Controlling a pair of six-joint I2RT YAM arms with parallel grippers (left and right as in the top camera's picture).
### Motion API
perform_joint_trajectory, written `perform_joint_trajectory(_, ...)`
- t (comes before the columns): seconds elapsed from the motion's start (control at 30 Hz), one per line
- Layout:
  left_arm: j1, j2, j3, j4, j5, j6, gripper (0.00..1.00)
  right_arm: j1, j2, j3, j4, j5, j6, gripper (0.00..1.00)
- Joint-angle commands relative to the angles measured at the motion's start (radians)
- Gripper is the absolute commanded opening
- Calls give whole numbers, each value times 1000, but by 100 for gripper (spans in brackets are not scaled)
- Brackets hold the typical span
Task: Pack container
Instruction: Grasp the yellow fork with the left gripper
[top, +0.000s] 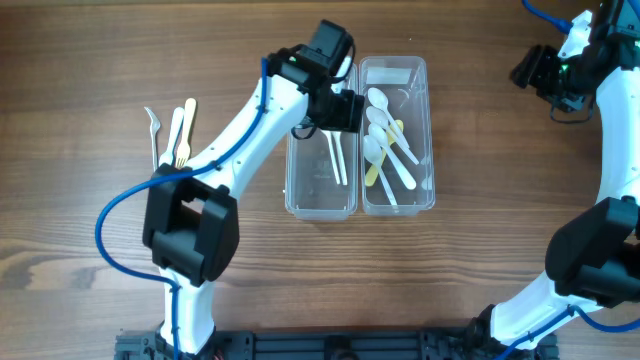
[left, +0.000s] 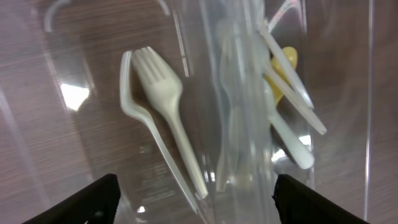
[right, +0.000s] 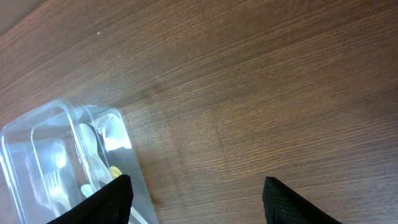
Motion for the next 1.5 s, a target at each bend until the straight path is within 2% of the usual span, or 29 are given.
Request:
perform_joint_trajectory(0.0,88,-134,47,-34,-17,19,85,4,-8,8,0,9,10,67)
perform_joint_trajectory(0.13,252,-206,47,-152,-292,212,86,4,-8,8,-6,9,11,67)
perform_joint_trajectory(0.2,371,-154,44,-203,-294,274,84,4,-8,8,-15,9,11,67)
perform_joint_trajectory(0.3,489,-63,44,-186,-215,274,72,4,-8,8,-12,9,11,67)
perform_joint_trajectory(0.4,562,45,44,-179,-159,275,69,4,-8,8,-13,9,11,67)
perform_joint_trajectory(0.47,578,95,44,-183,-158,277,65,4,-8,8,-13,9,11,67)
perform_joint_trajectory(0.57,571,161,44,-186,-104,436,60,4,-8,8,-13,9,11,67)
perform_joint_trajectory(0.7,591,219,44,-169,-111,437,59,4,-8,8,-20,9,11,67)
perform_joint_trajectory(0.87,593,257,44,-157,-114,531,60,4,-8,8,-20,9,11,67)
perform_joint_trajectory(1.13,593,296,44,-107,-144,541,57,6,-8,8,-25,10,7,67)
perform_joint_trajectory(1.17,593,296,44,-108,-144,541,52,6,-8,8,-24,9,8,67)
perform_joint_trajectory(1.2,593,296,44,-108,-144,541,41,6,-8,8,-23,10,7,67)
perform_joint_trajectory(1.3,593,296,44,-103,-144,541,28,6,-8,8,-23,14,7,67)
perform_joint_trajectory(1.4,593,296,44,-103,-144,540,20,6,-8,8,-23,21,9,67)
perform_joint_trajectory(1.43,591,295,45,-106,-144,532,6,6,-8,8,-23,21,11,67)
perform_joint_trajectory(1.47,589,294,45,-112,-144,532,4,6,-8,8,-23,21,11,66)
